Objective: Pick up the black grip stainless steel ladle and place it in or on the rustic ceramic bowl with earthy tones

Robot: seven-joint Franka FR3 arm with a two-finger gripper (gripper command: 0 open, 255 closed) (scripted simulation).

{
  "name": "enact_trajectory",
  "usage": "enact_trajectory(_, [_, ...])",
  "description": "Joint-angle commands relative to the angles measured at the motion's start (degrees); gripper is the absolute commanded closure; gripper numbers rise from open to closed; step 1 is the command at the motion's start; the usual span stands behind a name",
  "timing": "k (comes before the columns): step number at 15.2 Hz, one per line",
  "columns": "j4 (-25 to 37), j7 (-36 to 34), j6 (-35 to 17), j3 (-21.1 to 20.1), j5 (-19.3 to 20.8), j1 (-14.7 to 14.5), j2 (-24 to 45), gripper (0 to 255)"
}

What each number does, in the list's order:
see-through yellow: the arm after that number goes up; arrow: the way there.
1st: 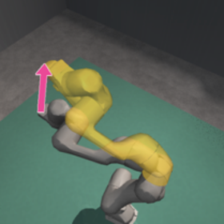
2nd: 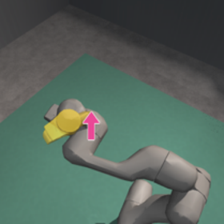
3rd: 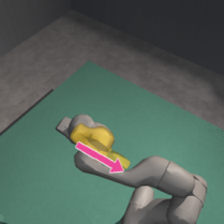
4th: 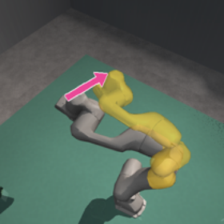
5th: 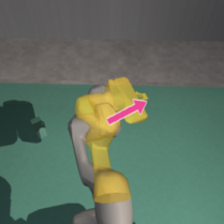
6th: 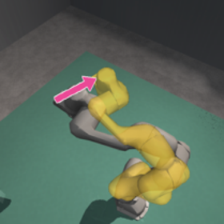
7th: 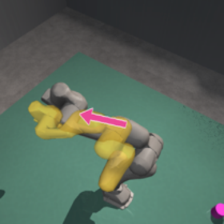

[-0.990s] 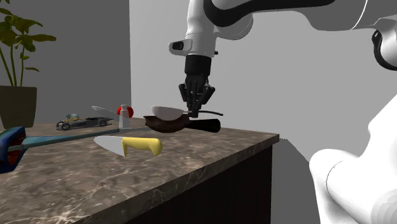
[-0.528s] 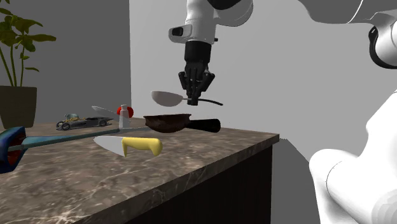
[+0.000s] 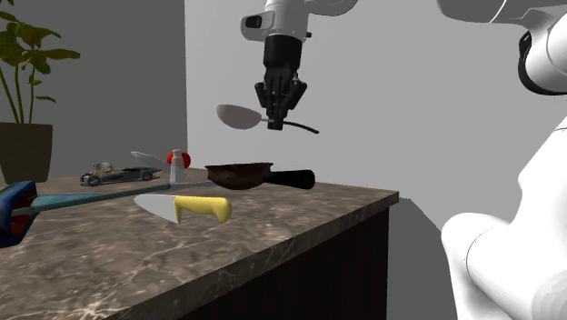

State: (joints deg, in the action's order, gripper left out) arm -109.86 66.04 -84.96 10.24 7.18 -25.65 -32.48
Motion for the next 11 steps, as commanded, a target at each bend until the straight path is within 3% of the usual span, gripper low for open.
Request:
enact_trajectory(1, [2.2,0.2,1.4,0.0,-0.1,-0.1,0.7,255])
enact_trajectory(3, [3.9,0.3,2.5,0.0,-0.2,-0.1,1.4,255])
enact_trajectory(11, [19.3,9.0,1.3,7.7,-2.1,0.5,17.5,255])
